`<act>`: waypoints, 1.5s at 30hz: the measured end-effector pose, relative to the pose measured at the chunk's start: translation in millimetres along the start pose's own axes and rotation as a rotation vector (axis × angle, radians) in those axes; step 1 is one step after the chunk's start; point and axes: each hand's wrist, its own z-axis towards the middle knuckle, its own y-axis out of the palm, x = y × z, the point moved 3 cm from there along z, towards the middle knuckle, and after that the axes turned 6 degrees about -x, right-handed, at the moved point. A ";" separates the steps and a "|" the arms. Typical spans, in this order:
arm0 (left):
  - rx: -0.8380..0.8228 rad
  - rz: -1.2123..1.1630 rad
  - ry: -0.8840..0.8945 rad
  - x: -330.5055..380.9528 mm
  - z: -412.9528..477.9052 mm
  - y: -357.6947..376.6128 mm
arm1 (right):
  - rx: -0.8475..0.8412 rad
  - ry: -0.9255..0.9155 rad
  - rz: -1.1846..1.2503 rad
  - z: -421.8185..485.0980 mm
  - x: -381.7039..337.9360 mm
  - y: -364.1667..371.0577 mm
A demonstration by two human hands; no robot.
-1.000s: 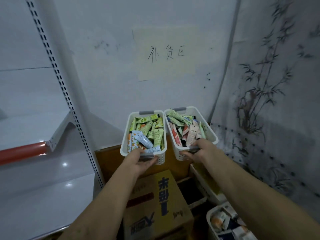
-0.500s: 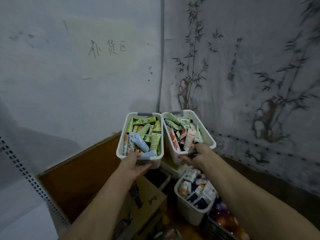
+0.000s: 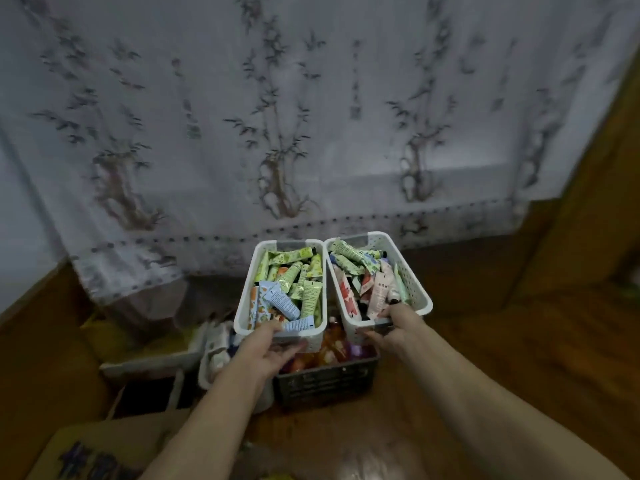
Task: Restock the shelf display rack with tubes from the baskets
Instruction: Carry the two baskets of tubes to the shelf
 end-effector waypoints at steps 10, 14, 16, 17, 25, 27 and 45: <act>-0.307 0.264 -0.340 -186.6 -20.2 173.9 | 0.368 -0.305 0.363 -68.5 -44.4 -266.2; -0.404 0.427 -0.451 -263.3 -41.7 214.2 | 0.517 -0.350 0.503 -114.6 -30.6 -358.9; -0.456 0.507 -0.490 -298.9 -53.5 228.2 | 0.586 -0.370 0.564 -138.0 -16.8 -395.1; -0.480 0.547 -0.513 -315.4 -59.2 234.3 | 0.609 -0.384 0.594 -150.6 -9.3 -409.2; -0.693 0.872 -0.679 -403.3 -113.6 269.7 | 0.799 -0.485 0.933 -232.3 63.2 -469.1; -0.769 0.981 -0.718 -423.4 -128.2 275.5 | 0.835 -0.540 1.032 -252.6 83.6 -473.2; -1.090 1.413 -1.101 -615.4 -340.2 218.7 | 1.245 -0.627 1.590 -402.1 299.2 -566.0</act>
